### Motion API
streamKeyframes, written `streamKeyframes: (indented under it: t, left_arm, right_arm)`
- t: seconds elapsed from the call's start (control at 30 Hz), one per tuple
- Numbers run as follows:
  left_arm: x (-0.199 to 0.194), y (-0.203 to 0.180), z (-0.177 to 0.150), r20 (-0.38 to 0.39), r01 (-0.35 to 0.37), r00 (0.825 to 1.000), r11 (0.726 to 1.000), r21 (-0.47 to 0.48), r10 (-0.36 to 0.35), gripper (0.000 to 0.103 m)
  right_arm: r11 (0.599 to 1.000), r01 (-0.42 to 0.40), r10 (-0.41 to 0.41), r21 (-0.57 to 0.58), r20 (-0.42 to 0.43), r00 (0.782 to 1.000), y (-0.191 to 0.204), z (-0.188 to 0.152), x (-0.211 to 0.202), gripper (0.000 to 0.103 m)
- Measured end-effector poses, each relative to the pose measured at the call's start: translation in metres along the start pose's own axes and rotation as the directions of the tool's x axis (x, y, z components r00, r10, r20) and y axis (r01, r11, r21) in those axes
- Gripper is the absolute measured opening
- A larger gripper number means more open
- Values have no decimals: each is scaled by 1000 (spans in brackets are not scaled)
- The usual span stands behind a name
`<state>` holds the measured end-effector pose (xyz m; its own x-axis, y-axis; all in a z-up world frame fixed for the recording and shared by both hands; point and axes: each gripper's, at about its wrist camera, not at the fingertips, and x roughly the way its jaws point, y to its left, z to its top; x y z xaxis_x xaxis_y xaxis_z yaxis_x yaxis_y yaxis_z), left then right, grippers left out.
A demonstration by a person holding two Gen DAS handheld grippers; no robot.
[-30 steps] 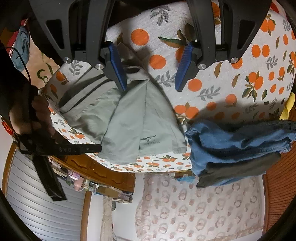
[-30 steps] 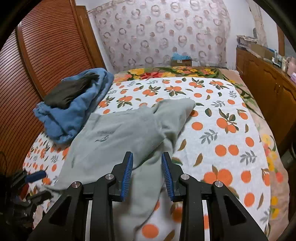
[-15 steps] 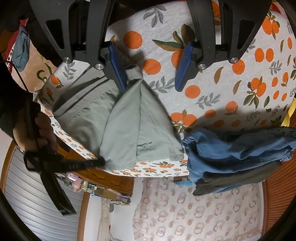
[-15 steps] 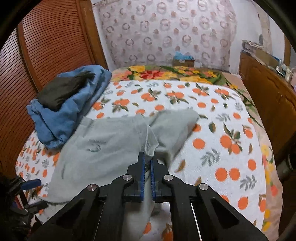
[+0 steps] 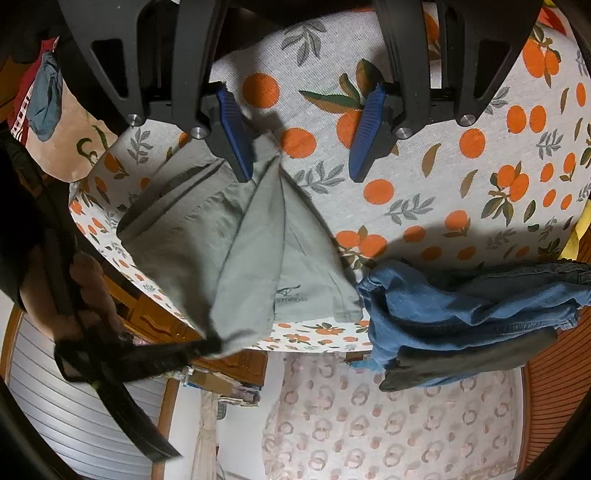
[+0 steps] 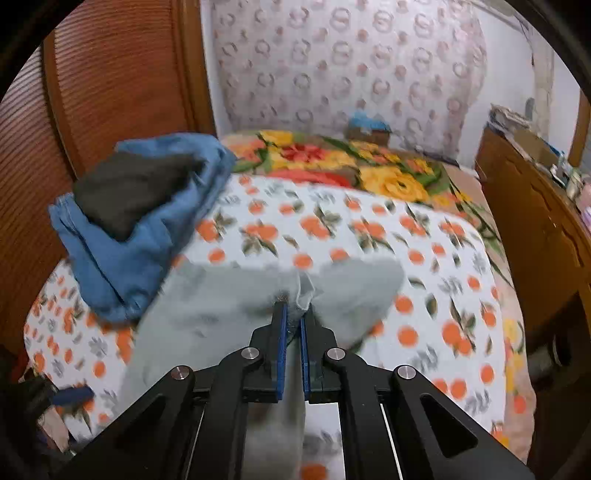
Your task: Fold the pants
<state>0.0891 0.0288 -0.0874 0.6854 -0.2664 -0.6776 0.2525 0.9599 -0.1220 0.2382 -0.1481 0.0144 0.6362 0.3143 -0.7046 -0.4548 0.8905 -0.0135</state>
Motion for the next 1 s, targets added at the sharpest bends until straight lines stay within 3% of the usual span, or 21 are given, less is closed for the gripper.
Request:
streamKeyframes:
  t: [0.1,0.23,0.47,0.73,1.0]
  left_arm:
    - [0,0,-1,0,1,1000,1000,-4,-1,55]
    - [-1,-1,1,-2,-3,1000,1000,-3,3,55]
    - [3,-3,5,-5,-8,1000,1000,12,8,55]
    - [6,-5,6,-8,-8,1000,1000,14,8,55]
    - [3,-1,4,-6,-9,1000,1000,3,9,55]
  right_arm:
    - [1000,-2,2,28,-8,1000,-9,-6,-7,5]
    - [1000,-10,10,-2,48,999,-11,-12,-23,5]
    - [999,-22,18,46,92,996,-20,-13,-40,5]
    - [999,-25,23,24,83,996,-21,-15,-38,3]
    - [993,-109,113,-50,107,988,19,33,-26,3]
